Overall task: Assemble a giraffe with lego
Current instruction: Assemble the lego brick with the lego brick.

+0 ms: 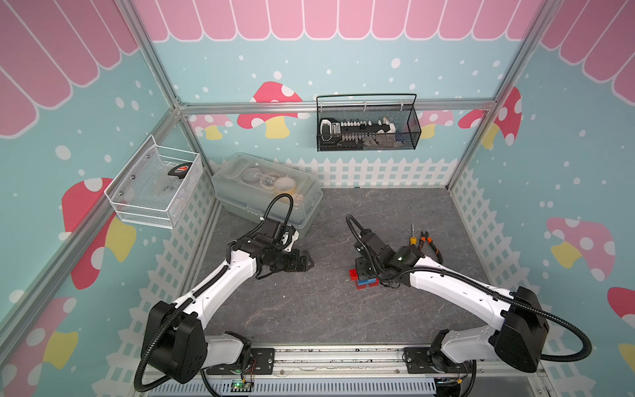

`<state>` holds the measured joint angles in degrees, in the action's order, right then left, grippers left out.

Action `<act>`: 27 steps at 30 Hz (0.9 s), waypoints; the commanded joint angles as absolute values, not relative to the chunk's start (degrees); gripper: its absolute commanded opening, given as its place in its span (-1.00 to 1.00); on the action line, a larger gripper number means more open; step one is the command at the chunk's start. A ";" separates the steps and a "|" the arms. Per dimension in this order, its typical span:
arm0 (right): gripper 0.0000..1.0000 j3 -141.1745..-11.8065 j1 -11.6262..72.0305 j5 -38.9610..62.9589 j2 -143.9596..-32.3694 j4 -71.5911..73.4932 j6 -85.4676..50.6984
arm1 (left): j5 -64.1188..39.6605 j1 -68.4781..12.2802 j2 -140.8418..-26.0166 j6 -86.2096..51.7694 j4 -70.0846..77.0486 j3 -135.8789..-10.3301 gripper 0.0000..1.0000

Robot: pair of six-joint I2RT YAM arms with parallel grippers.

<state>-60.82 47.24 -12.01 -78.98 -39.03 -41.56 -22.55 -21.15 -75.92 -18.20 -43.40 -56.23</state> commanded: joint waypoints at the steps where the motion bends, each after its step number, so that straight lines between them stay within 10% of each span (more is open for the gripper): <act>1: -0.41 -60.03 47.02 -12.28 -80.61 -47.31 -39.60 | -22.65 -21.45 -76.09 -18.19 -42.89 -55.93 0.92; 27: 0.58 -45.40 47.01 -11.02 -58.84 -31.84 -34.45 | -22.66 -21.47 -76.45 -18.01 -42.89 -56.25 0.91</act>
